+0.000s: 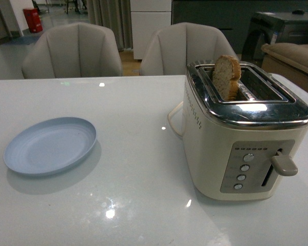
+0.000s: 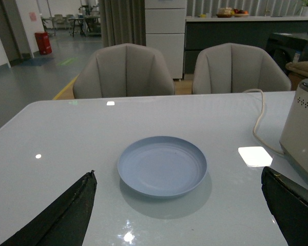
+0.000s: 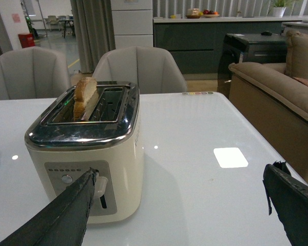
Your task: Left arm holds plate, right arm toasts bread
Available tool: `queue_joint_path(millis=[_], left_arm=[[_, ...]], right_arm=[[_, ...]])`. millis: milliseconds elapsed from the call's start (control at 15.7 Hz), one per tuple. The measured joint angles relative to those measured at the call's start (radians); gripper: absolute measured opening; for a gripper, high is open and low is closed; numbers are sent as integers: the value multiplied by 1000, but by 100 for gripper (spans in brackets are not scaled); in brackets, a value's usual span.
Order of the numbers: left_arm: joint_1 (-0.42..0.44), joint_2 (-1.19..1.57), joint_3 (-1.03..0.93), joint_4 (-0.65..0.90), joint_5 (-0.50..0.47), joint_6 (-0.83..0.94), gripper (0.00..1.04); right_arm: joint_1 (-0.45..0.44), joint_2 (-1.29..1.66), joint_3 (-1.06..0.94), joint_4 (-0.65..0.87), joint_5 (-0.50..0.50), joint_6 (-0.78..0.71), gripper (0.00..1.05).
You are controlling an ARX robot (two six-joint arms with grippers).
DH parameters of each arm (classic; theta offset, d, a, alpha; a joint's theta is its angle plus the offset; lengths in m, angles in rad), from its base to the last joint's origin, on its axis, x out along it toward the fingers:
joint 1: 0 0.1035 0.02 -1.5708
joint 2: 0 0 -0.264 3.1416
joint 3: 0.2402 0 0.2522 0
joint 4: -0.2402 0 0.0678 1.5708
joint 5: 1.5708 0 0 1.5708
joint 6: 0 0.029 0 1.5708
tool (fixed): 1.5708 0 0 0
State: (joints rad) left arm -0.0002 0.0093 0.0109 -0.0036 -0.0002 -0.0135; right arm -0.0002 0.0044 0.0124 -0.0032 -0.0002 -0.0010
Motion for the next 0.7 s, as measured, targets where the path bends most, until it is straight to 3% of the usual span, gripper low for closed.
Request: queue_joint_path(millis=[703], left_arm=[[0, 0, 0, 0, 0, 0, 98]], right_arm=[[0, 0, 0, 0, 0, 0, 98]])
